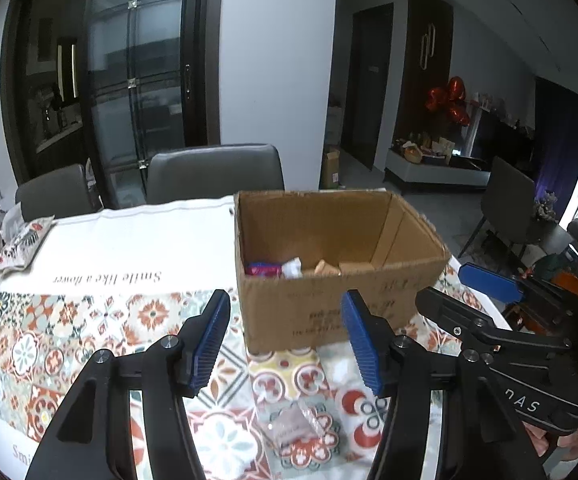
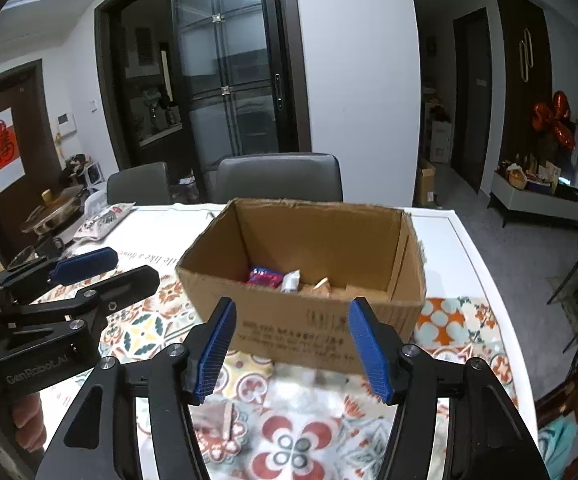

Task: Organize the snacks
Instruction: 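Carry both green items over the box and open both tools to release them, then grasp the white packet on the table with the left tool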

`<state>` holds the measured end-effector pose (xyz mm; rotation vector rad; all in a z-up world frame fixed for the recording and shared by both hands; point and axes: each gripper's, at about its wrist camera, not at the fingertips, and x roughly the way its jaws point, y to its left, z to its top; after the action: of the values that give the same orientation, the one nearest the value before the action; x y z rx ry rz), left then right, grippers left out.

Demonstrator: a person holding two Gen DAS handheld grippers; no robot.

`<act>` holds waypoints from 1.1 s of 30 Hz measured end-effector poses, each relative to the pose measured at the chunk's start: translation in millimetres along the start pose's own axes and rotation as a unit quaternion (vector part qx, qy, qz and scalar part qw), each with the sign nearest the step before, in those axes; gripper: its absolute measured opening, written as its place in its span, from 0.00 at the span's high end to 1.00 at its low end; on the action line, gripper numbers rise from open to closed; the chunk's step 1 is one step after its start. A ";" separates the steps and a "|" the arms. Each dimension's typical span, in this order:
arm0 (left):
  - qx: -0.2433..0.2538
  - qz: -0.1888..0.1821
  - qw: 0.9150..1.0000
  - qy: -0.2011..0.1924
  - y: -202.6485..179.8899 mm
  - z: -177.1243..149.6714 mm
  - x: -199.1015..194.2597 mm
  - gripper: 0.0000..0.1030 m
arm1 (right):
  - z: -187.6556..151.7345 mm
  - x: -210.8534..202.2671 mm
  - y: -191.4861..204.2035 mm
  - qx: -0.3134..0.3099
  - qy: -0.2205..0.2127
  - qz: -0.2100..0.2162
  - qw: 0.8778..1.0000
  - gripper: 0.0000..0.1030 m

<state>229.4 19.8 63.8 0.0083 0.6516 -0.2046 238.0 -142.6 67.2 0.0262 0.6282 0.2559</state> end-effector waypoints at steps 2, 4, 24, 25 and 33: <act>0.002 -0.001 1.000 0.009 -0.7 -9.4 0.2 0.45 | -9.1 0.0 3.2 0.003 0.005 0.003 1.000 0.42; 0.004 -0.002 1.000 0.018 -0.7 -18.4 0.6 0.45 | -18.4 0.0 4.4 0.007 0.010 0.005 1.000 0.42; -0.068 -0.022 0.991 0.113 18.3 -88.9 46.9 0.45 | -82.1 37.3 7.8 0.017 0.083 -0.006 0.996 0.42; -0.072 -0.021 0.990 0.117 19.5 -92.7 48.9 0.45 | -84.2 38.6 8.3 0.016 0.086 -0.006 0.996 0.42; -0.098 -0.018 0.984 0.146 27.8 -110.7 65.9 0.45 | -99.6 51.6 12.4 0.006 0.107 -0.008 0.994 0.42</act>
<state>219.2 42.7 -65.6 -0.1662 0.9636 -0.1743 217.2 -123.2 -42.0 0.0051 0.8436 0.2402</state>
